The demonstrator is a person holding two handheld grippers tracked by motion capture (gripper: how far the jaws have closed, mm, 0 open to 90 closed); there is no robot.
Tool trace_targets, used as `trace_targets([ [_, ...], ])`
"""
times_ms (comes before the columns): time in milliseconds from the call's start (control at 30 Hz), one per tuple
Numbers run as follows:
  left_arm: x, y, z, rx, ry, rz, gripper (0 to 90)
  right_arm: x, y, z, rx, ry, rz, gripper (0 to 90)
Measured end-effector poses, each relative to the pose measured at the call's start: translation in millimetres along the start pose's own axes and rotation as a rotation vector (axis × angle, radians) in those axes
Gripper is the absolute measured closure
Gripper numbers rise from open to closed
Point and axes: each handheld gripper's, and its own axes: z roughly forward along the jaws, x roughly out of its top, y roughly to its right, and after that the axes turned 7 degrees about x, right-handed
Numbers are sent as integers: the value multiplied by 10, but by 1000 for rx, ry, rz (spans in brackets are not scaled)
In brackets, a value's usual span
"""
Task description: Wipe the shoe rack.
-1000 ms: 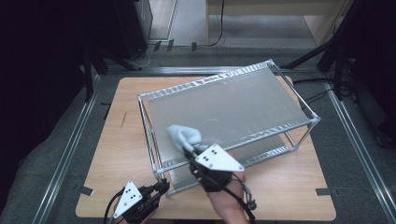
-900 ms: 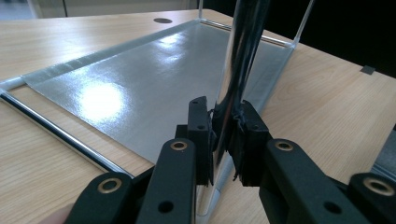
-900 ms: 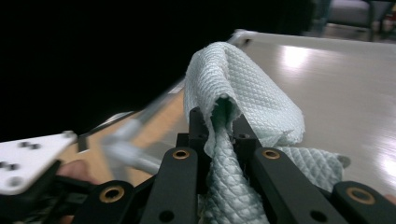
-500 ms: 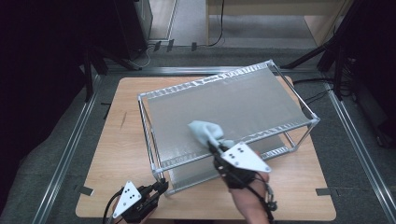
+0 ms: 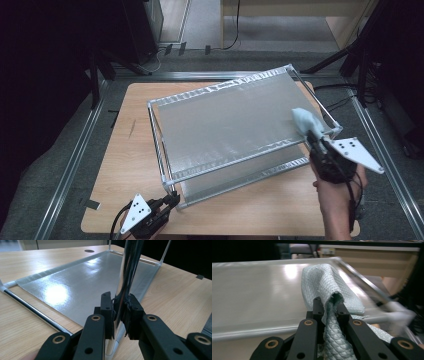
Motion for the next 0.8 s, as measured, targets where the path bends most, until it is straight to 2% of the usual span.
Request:
trace_targets([
  [100, 0, 1, 0, 1, 0, -1, 802, -5, 205, 15, -63, 16, 30, 837],
  [167, 0, 2, 0, 2, 0, -1, 802, -18, 288, 18, -90, 26, 53, 833],
  [233, -2, 2, 0, 0, 1, -7, 802, -34, 276, 15, -91, 29, 66, 840],
  [267, -2, 1, 0, 1, 0, -7, 802, -40, 241, 15, -96, 29, 53, 844],
  [333, -3, 0, 0, -1, -1, -11, 802, -65, 129, 6, -77, 35, 64, 845],
  [433, -3, 9, -1, 4, -1, -14, 802, -102, -102, -21, -26, 41, 48, 846],
  [533, -3, 20, -3, 4, -4, -13, 801, -134, -406, -46, 69, 36, 35, 845],
  [633, 1, 25, -1, 2, -7, -22, 800, -172, -807, -66, 173, 25, -4, 845],
  [800, 3, 47, -3, 2, -11, -25, 798, -222, -1518, -80, 351, 12, -102, 845],
])
